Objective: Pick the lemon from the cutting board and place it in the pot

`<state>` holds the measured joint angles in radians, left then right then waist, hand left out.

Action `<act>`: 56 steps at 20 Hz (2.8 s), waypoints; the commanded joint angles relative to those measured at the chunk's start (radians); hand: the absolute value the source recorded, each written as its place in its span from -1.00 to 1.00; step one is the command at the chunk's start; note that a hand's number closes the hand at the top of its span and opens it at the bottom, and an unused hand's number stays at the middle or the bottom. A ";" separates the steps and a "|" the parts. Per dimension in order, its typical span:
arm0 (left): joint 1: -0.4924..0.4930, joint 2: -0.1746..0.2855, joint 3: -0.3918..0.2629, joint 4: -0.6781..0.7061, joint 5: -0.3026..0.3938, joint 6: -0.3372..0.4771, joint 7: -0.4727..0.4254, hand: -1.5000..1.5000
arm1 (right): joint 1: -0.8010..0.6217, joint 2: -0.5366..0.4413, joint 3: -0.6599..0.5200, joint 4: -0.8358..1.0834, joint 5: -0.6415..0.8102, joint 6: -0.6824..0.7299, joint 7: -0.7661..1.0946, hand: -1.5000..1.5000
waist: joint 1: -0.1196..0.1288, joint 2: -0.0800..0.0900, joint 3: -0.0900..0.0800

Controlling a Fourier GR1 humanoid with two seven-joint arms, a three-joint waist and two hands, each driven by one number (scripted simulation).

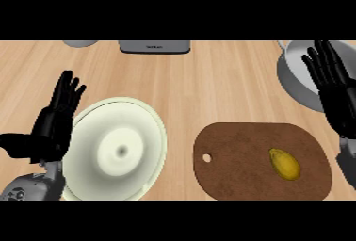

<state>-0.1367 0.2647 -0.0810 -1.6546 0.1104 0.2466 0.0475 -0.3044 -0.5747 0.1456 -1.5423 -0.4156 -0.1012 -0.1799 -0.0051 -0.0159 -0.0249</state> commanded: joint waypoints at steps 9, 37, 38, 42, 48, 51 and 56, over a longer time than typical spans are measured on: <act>0.126 0.021 -0.122 0.197 0.050 -0.201 0.094 0.00 | 0.213 -0.067 0.080 -0.017 0.323 -0.097 -0.215 -1.00 | -0.065 0.013 0.027; 0.064 -0.012 -0.119 0.262 0.050 -0.318 0.096 0.00 | 0.405 -0.347 0.115 -0.291 0.147 0.336 0.276 -1.00 | 0.020 0.020 0.025; 0.048 -0.026 -0.138 0.251 0.008 -0.282 0.105 0.00 | 0.322 -0.335 0.133 -0.249 0.155 0.347 0.322 -1.00 | 0.030 0.021 0.025; 0.014 -0.022 -0.079 0.331 0.031 -0.324 0.085 0.00 | 0.363 -0.224 0.157 -0.131 0.300 0.360 0.195 -1.00 | 0.005 0.017 0.025; 0.080 -0.076 -0.121 0.245 -0.027 -0.276 0.092 0.00 | 0.369 -0.192 0.042 -0.005 0.357 0.375 0.034 -1.00 | 0.002 0.015 0.025; 0.095 -0.058 -0.095 0.201 -0.010 -0.307 0.127 0.00 | 0.315 -0.154 0.000 0.111 0.374 0.431 -0.013 -1.00 | 0.007 0.015 0.025; 0.046 -0.031 -0.044 0.254 -0.007 -0.338 0.106 0.00 | 0.250 -0.145 -0.034 0.278 0.321 0.591 -0.141 -1.00 | 0.011 0.018 0.026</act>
<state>-0.0747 0.2229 -0.1511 -1.4168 0.0983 -0.0773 0.1386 -0.0136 -0.7262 0.1444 -1.3812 -0.0634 0.3857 -0.2334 0.0041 -0.0041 0.0056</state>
